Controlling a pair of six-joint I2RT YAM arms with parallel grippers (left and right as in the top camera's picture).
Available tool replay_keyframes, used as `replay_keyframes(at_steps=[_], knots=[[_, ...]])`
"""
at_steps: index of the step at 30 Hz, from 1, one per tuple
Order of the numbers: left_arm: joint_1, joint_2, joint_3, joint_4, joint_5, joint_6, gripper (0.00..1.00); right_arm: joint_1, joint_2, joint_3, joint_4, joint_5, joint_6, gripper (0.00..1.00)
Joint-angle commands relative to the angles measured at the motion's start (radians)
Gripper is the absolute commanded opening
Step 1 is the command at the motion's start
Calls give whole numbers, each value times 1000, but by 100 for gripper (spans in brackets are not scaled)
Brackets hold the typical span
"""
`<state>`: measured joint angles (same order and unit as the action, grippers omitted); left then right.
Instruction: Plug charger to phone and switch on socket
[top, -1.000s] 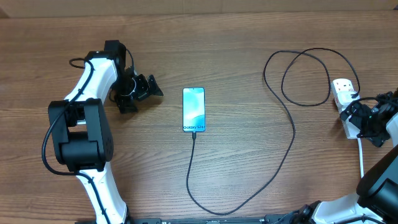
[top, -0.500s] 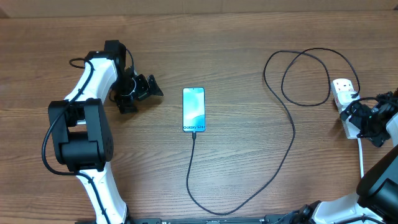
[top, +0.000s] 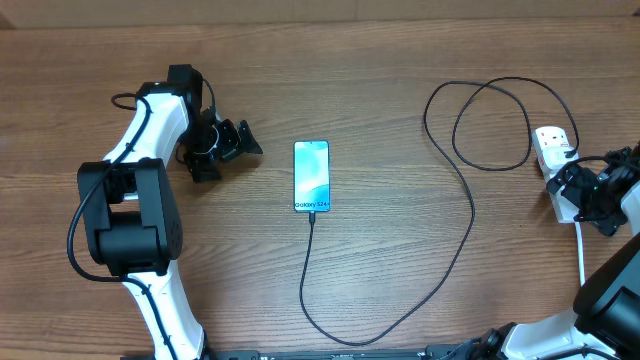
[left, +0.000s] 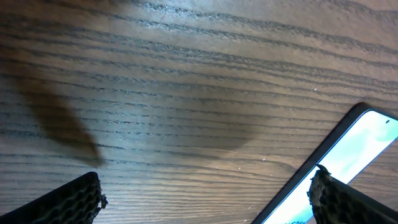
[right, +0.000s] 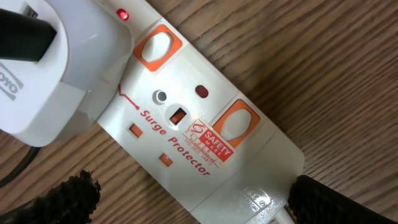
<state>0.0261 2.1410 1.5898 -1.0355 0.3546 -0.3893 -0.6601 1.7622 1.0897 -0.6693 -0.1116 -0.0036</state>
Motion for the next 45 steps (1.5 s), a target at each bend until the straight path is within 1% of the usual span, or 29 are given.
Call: replay_keyframes(at_steps=[1,18,24,29,34,35,41,45], knots=[[-6,-36,8,1,-8,8,99,14,-19,-9,6,-23,-5,100],[-5,-36,8,1,-8,8,100,14,-19,-9,6,-23,-5,100],[-5,-79,8,0,-8,8,100,14,-19,-9,6,-23,-5,100],[-5,-214,8,0,-8,8,99,14,-19,-9,6,-23,-5,100],[-5,-428,8,-1,-10,9,100,14,-19,-9,6,-23,-5,100],[-5,-469,8,-3,-28,9,100,14,-19,-9,6,-23,-5,100],[-5,-715,8,-16,-285,8,100,14,-19,-9,6,-23,-5,100],[-5,-838,8,-77,-365,8,100,14,-19,-9,6,-23,-5,100]])
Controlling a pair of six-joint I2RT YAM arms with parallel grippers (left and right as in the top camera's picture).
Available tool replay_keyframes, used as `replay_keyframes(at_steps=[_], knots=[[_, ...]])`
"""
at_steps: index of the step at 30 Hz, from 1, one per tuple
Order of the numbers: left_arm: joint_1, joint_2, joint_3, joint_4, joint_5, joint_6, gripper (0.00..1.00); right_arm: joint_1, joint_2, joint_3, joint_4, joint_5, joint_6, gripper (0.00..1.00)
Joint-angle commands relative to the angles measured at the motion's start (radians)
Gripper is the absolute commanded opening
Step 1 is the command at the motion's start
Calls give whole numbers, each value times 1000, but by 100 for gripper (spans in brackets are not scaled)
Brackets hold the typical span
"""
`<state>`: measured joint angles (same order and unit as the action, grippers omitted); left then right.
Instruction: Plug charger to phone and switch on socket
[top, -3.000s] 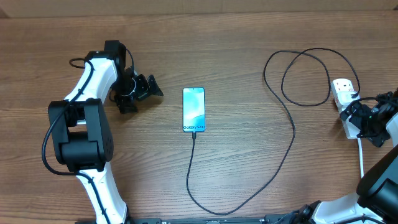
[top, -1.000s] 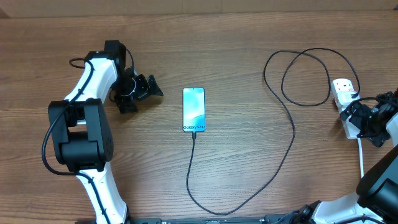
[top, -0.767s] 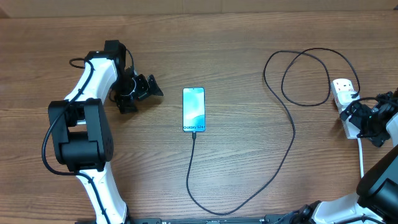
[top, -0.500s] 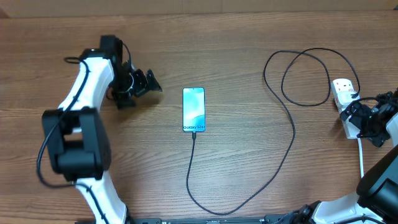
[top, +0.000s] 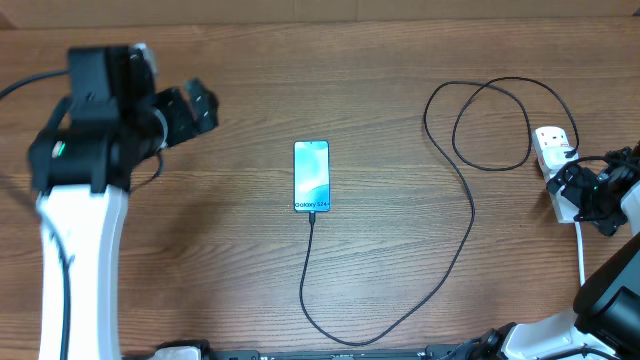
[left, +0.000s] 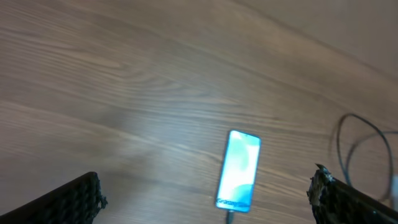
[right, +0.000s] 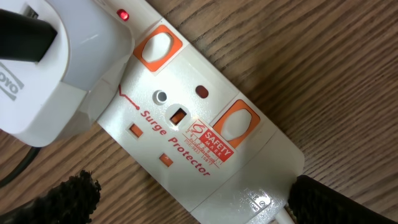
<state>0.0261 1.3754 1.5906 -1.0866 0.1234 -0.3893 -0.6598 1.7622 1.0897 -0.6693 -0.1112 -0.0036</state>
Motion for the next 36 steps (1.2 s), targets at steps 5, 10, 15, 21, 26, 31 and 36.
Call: replay_keyframes(at_steps=[5,10,15,21,26,31,36], knots=[[-5,-143,7,-129,-144,8,99,14,-19,-9,6,-23,-5,100],[-6,-119,-3,-219,-149,8,100,14,-19,-9,6,-23,-5,100],[-6,-124,-79,-150,-148,9,99,14,-19,-9,6,-23,-5,100],[-6,-199,-327,195,-83,80,100,14,-19,-9,6,-23,-5,100],[-6,-265,-547,550,30,166,100,14,-19,-9,6,-23,-5,100],[-7,-321,-732,809,62,188,100,14,-19,-9,6,-23,-5,100],[-7,-377,-929,1036,61,188,100,14,-19,-9,6,-23,-5,100]])
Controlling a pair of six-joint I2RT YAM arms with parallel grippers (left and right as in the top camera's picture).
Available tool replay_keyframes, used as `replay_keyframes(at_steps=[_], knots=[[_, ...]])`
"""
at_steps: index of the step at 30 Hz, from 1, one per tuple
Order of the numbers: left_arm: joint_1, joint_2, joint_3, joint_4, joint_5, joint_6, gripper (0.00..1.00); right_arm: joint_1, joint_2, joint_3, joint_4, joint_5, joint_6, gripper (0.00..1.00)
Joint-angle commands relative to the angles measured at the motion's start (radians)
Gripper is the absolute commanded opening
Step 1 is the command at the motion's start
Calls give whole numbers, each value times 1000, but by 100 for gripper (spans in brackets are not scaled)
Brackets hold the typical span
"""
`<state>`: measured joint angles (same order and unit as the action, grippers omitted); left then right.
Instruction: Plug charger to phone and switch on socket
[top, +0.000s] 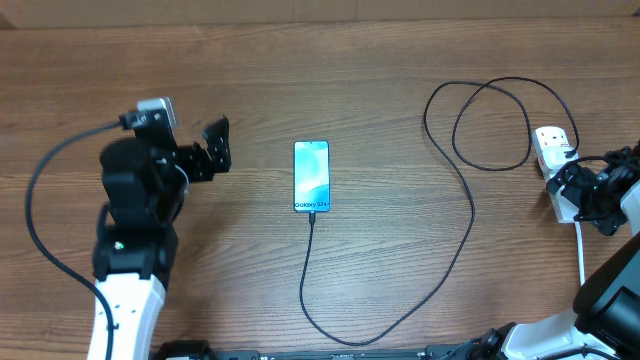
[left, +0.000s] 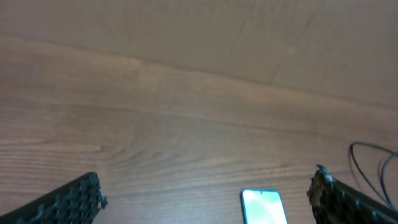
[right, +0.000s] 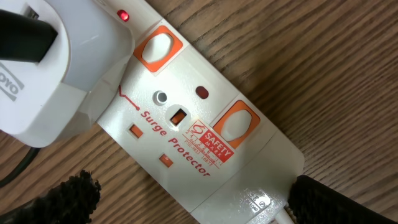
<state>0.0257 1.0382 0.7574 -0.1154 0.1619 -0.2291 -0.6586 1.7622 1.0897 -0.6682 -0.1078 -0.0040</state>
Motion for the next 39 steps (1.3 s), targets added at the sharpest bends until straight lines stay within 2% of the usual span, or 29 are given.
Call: replay_keyframes(at_steps=[1,8,16,27,39], knots=[[-7,-50,-132,103,23,28,100,13,-19,-9,5,-27,-5,100],[-7,-116,-377,357,23,27,100,13,-19,-9,5,-27,-5,100],[-7,-221,-577,473,12,27,100,13,-19,-9,5,-27,-5,100],[-7,-404,-755,460,12,-13,99,13,-19,-9,5,-27,-5,100],[-14,-654,-753,157,-71,8,100,13,-19,-9,5,-27,-5,100]])
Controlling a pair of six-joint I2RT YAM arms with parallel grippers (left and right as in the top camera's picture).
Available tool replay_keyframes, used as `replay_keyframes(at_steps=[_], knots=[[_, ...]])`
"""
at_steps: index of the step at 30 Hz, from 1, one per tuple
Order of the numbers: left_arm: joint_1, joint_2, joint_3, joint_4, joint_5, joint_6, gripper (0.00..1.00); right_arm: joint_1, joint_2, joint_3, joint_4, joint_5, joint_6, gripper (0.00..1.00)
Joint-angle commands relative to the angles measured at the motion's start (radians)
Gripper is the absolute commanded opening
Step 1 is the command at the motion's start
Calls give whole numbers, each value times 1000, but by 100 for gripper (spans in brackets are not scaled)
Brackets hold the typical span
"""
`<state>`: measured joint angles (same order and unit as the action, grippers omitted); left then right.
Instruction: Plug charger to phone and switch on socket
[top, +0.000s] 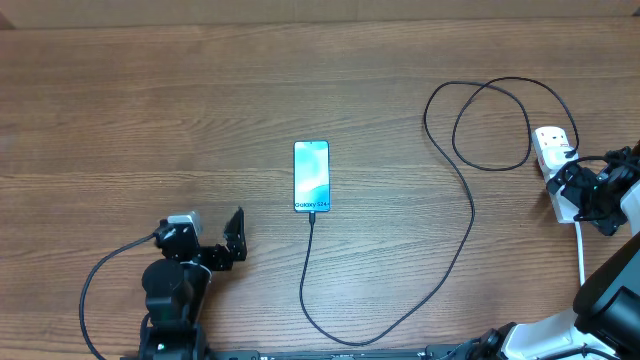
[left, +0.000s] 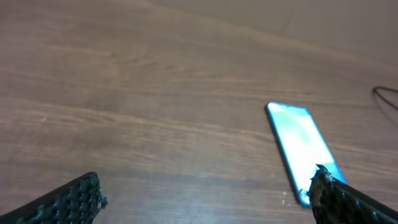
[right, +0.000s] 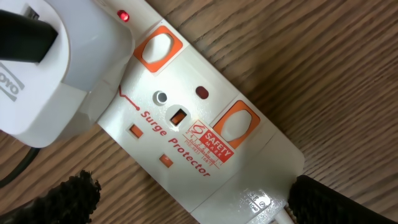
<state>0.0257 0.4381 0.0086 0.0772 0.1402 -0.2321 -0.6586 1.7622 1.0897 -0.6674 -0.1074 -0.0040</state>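
The phone (top: 311, 176) lies face up at the table's middle with its screen lit; in the left wrist view the phone (left: 303, 148) is at the right. A black cable (top: 400, 318) runs from the phone's near end round to the white charger plug (right: 50, 68) in the white socket strip (right: 205, 130). A red lamp (right: 124, 14) glows beside the plug's orange switch (right: 157, 46). My left gripper (top: 232, 248) is open, near and left of the phone, holding nothing. My right gripper (right: 193, 199) stands open over the strip's cord end.
The cable makes a wide loop (top: 490, 125) on the far right of the wooden table (top: 150, 80). The strip's own white cord (top: 581, 255) runs toward the near edge beside my right arm. A second orange switch (right: 239, 123) sits near a dark lamp (right: 202, 92).
My left arm has gone from left of the phone, at its level, to the near edge of the table, gripper still open. The right gripper, phone and cable are unchanged.
My left gripper first sat low on the table just left of the phone, open. Then it was high at the far left, then left of the phone, and now by the near edge. Throughout, the cable was in the phone, the screen lit, the red lamp on.
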Motion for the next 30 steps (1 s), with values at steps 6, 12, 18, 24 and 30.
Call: replay_keyframes(at_steps=[6,12,18,24,30], knots=[[-26,-215,-4,-154,-90,57,99,13,-19,-9,4,-27,-5,100],[-27,-349,-4,-155,-92,183,100,13,-19,-9,4,-27,-5,100],[-42,-436,-4,-158,-122,370,99,13,-19,-9,4,-27,-5,100],[-55,-435,-4,-159,-122,416,100,13,-19,-9,4,-27,-5,100],[-54,-435,-4,-156,-122,416,100,13,-19,-9,4,-27,-5,100]])
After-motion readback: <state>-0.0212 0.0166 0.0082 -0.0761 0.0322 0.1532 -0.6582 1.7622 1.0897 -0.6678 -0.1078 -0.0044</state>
